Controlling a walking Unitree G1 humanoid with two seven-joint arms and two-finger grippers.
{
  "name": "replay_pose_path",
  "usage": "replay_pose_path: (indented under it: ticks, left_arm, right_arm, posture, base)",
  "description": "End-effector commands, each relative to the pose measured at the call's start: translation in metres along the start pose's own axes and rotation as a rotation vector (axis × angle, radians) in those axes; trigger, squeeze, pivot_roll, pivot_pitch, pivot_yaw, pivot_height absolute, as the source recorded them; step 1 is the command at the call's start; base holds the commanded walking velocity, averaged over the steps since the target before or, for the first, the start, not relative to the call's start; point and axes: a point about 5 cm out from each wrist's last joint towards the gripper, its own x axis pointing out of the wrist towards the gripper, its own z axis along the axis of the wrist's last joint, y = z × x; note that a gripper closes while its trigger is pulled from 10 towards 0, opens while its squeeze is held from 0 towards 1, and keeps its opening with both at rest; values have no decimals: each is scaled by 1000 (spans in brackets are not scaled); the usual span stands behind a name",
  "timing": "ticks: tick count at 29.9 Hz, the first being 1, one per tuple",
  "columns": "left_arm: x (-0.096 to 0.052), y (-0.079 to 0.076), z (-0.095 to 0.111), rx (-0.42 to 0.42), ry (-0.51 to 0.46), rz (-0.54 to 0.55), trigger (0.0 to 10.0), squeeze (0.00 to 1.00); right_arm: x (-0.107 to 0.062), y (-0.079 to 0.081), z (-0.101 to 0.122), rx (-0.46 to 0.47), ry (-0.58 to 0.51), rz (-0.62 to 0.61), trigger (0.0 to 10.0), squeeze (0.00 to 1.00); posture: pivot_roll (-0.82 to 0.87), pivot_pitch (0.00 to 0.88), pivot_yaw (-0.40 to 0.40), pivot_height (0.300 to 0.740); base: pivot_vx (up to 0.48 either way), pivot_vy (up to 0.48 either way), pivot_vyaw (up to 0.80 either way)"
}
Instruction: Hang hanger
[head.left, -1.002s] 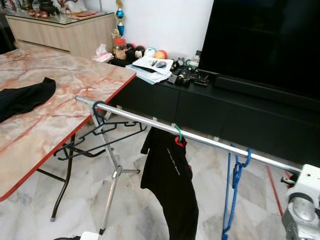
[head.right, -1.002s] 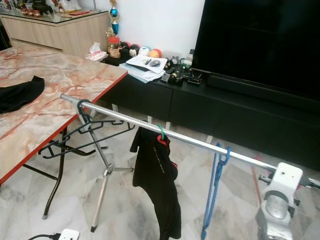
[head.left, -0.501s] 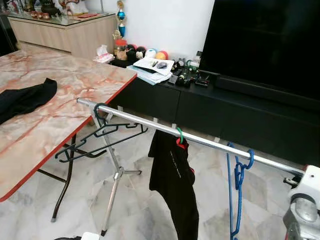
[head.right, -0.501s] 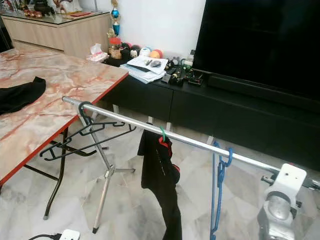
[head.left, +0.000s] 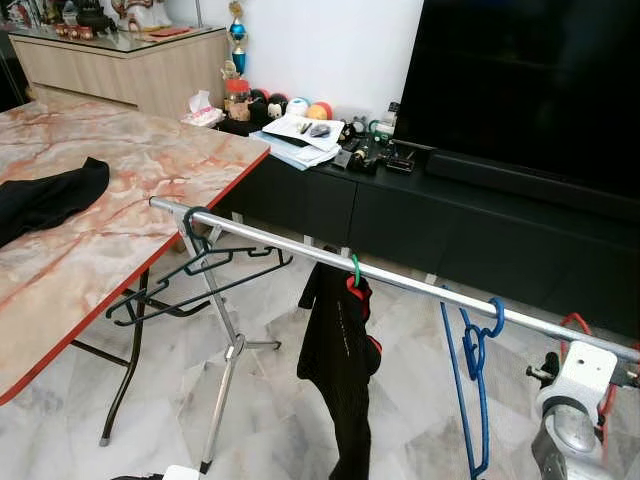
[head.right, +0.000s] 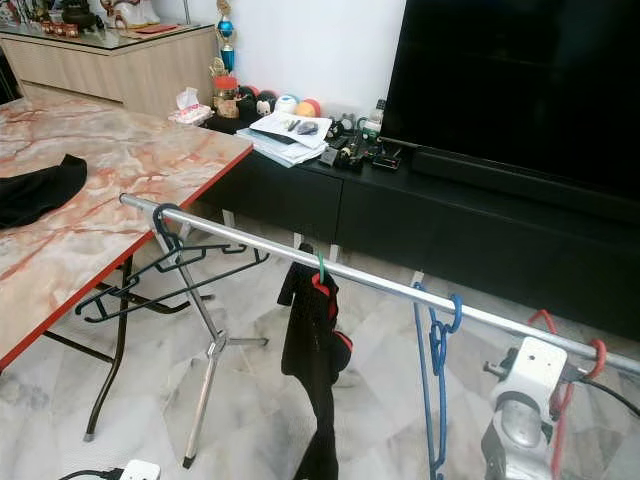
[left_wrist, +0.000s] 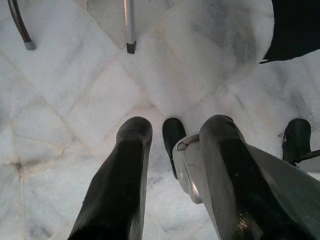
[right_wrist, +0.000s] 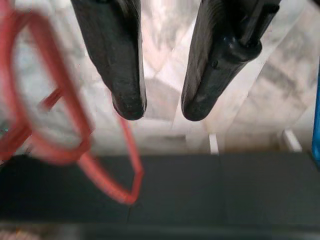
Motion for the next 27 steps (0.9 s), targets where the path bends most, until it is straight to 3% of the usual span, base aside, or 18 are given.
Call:
replay_pose_path:
  ticks: [1,9,11,13,27]
  left_arm:
    - [-1,-2,-7,-1,31,-7,10000,0]
    - [-1,-3,-7,-8,30,-5,10000,0]
    - [-1,-4,-7,-11,30,-6,10000,0]
    - [-1,-4,-7,-13,29,-6,10000,0]
    - [-1,-6,-10,-15,39,-13,10000,0]
  right_arm:
    - [-3,3,-16,-10,63,16,10000,0]
    - [-18,12,-61,-71,264,72,10000,0]
    - [-30,8,-86,-105,369,54,10000,0]
    - [-35,5,-96,-116,410,46,10000,0]
    - [-76,0,-150,-200,593,155,10000,0]
  posture:
    - [98,0,-71,740]
    - [92,0,-72,740]
    - [98,0,-75,740]
    - [99,0,-76,740]
    - [100,0,-79,740]
  base:
    - [0,0,0]
    - [0,0,0]
    - [0,0,0]
    - [0,0,0]
    - [0,0,0]
